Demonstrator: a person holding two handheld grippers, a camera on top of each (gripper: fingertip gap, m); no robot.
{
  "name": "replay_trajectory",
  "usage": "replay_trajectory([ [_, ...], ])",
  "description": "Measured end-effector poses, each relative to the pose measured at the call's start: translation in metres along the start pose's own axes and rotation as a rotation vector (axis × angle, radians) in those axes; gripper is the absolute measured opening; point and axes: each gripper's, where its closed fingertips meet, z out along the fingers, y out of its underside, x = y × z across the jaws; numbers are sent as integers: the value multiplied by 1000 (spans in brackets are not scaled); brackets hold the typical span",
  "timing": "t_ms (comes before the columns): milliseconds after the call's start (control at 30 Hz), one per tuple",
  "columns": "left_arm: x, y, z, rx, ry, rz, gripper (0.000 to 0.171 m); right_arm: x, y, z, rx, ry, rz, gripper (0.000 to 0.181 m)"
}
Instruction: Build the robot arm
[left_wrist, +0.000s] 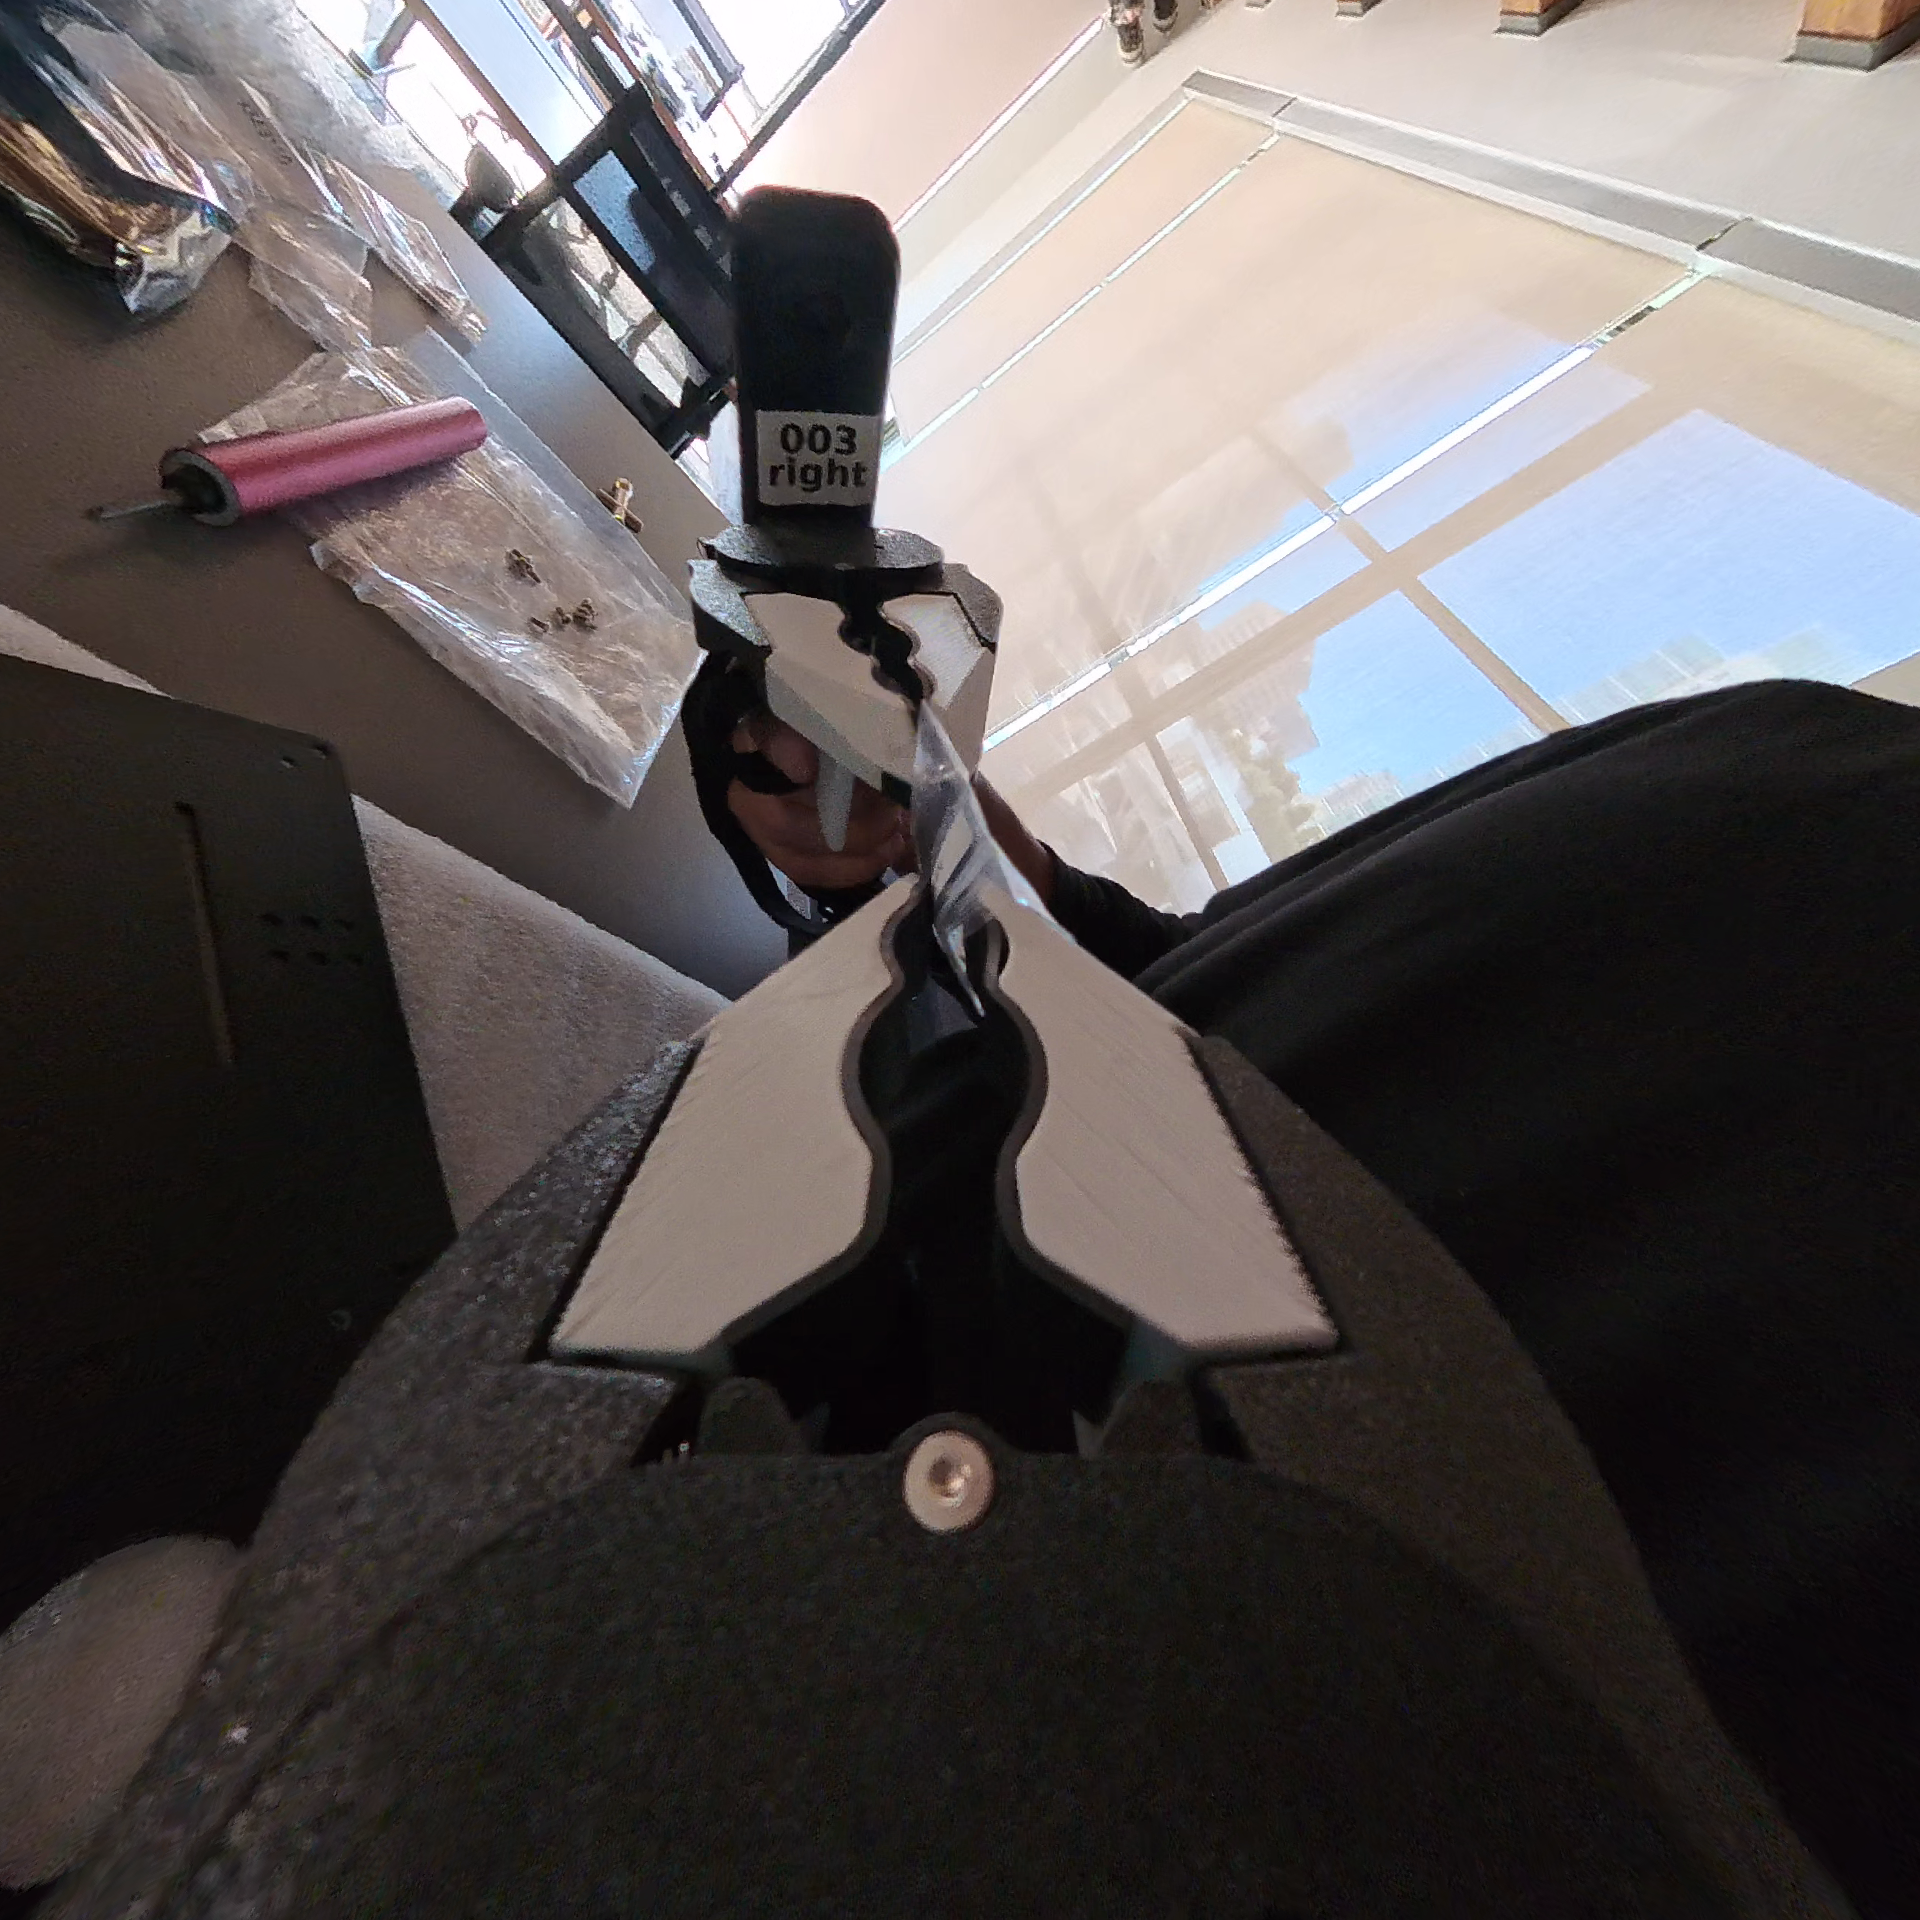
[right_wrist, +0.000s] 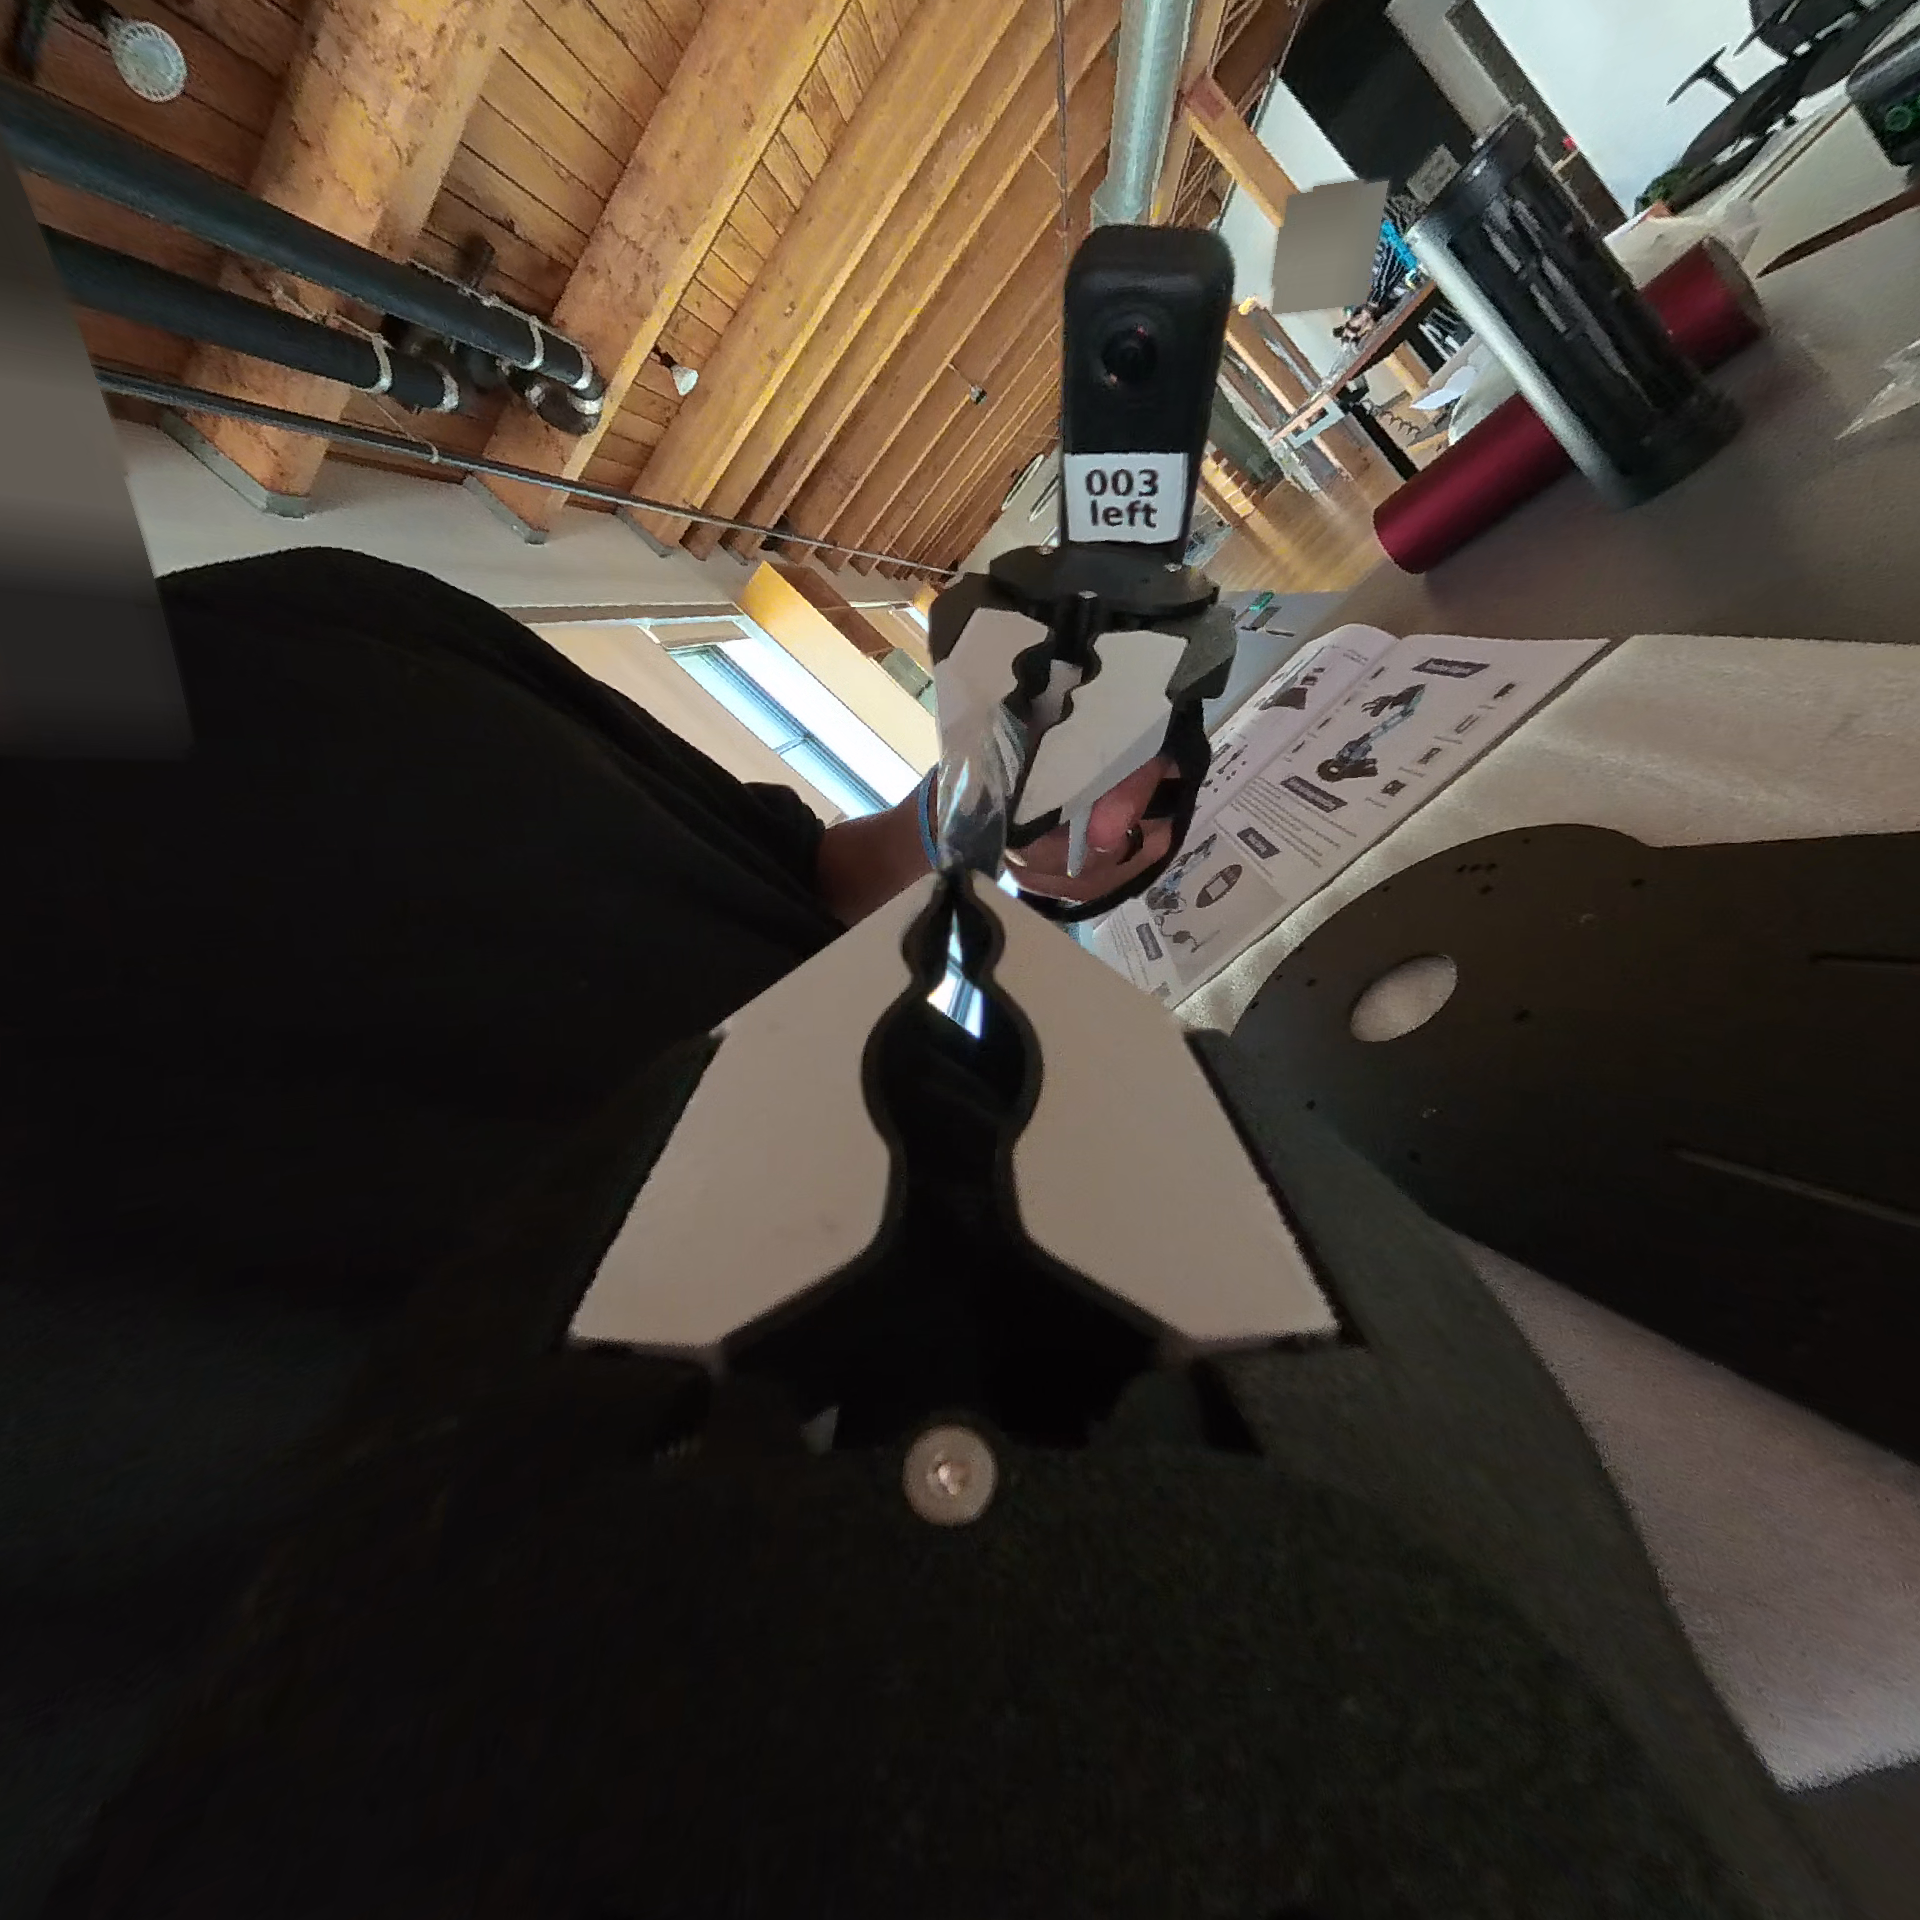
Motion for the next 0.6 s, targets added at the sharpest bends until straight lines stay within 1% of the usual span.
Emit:
replay_trajectory([
  [167,-3,-2,-5,5,-16,19,5,6,1,-10,5,64,-12,0],
  [267,1,-3,-5,-4,2,39,5,5,-2,-12,20,68,-24,1],
  [333,5,-2,-2,-16,21,51,5,7,-8,-10,52,62,2,37],
  [367,6,-2,0,-19,30,54,5,3,-9,-7,45,33,14,35],
  [400,7,-2,2,-21,37,55,4,0,-10,-3,44,13,3,26],
  [467,7,-1,5,-32,39,58,5,-5,-13,2,53,-3,-22,2],
  [533,4,1,7,-36,34,57,5,-3,-12,4,36,11,-15,0],
  [600,-1,1,6,-26,14,55,5,3,-11,-2,30,74,-36,0],
])
